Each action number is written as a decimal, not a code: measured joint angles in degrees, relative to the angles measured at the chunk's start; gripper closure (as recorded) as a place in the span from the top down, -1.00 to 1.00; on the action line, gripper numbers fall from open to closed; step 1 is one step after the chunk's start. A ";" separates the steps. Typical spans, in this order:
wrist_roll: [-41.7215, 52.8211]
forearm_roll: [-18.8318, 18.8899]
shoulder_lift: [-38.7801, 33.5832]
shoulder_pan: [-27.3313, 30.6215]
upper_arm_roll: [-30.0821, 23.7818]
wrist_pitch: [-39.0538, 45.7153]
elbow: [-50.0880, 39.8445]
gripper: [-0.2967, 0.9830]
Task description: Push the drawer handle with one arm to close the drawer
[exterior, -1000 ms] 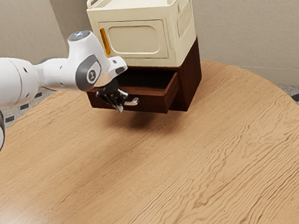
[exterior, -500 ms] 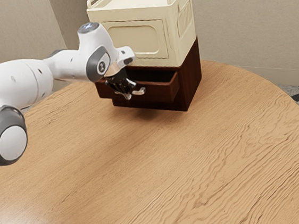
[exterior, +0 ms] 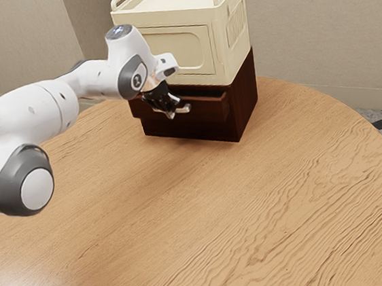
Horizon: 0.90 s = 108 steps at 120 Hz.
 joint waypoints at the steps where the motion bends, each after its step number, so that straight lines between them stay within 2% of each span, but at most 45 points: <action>1: 0.03 0.00 0.17 0.03 0.00 0.00 0.21 -0.69; 60: 2.39 -0.03 8.46 1.09 -1.44 0.45 12.55 -0.69; 108: 4.30 0.03 11.87 1.41 -2.04 1.97 16.87 -0.69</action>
